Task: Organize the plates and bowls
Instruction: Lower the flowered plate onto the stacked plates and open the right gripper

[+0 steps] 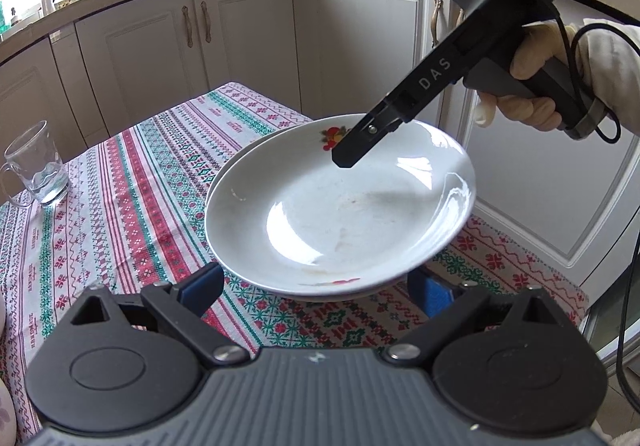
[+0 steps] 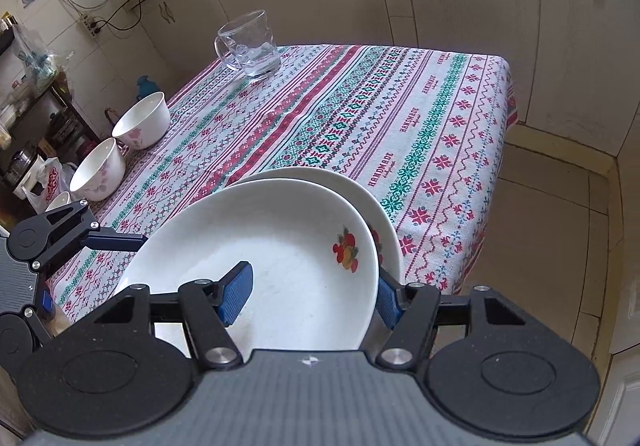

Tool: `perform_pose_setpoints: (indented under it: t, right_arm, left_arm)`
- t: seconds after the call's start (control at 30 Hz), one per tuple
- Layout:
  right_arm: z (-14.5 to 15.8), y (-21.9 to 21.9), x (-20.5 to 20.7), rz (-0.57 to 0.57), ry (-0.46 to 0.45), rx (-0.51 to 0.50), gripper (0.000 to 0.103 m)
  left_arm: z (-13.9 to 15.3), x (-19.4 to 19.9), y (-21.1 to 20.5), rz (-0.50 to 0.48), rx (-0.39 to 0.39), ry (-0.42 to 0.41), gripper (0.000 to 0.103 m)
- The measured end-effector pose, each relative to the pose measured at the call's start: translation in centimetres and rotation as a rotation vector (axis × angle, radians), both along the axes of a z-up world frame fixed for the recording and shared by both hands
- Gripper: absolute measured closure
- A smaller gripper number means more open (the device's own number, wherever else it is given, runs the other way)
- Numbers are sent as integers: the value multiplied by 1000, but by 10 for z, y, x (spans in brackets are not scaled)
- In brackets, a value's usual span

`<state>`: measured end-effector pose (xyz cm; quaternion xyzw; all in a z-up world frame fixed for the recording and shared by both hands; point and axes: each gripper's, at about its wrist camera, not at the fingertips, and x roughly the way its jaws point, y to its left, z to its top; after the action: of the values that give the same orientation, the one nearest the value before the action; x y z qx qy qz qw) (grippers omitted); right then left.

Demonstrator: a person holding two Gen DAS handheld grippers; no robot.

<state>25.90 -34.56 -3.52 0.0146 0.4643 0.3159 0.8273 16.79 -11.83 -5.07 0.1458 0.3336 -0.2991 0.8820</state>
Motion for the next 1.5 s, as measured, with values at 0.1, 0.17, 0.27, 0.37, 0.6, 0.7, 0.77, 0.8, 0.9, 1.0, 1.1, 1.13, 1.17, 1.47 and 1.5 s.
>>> perform_pose_setpoints:
  t: [0.1,0.17,0.27,0.37,0.6,0.7,0.77,0.8,0.9,1.0,1.1,1.13,1.17,1.47,1.5]
  right_arm:
    - [3,0,-2,-7,-5,-6,33]
    - [4,-1,-3,-12,-7,-10,33]
    - [6,-1,-5,-18,-11,-22,33]
    - [8,-1,-7,-24,-14,-29,33]
    - [11,0,-12,-35,-21,-39,30]
    - [12,1,-13,-39,-25,-49,29]
    - [12,2,-13,-39,-25,-51,27]
    - [12,3,-14,-40,-25,-53,25]
    - [13,5,-16,-42,-27,-66,24]
    - [14,7,-17,-45,-30,-83,23]
    - [15,9,-20,-50,-33,-99,22]
    - [15,9,-20,-50,-35,-104,22]
    - [15,10,-21,-53,-37,-109,22]
    - [14,13,-28,-75,-39,-170,19]
    - [15,13,-29,-74,-45,-174,16]
  left_arm:
    - [1,0,1,3,-6,-1,5]
    - [0,1,1,5,-10,-1,5]
    - [0,2,3,9,-12,0,5]
    - [-1,3,4,11,-14,2,5]
    - [-3,4,4,10,-20,14,5]
    - [-3,4,4,9,-18,12,5]
    - [-3,3,4,10,-18,11,5]
    - [-3,3,5,9,-20,11,5]
    - [-4,3,5,10,-19,10,5]
    - [-4,3,6,11,-19,9,5]
    - [-4,3,6,12,-21,10,5]
    - [-4,3,7,14,-21,9,5]
    - [-4,3,7,14,-21,8,5]
    - [-4,3,8,14,-31,1,5]
    - [-4,2,9,12,-39,-2,5]
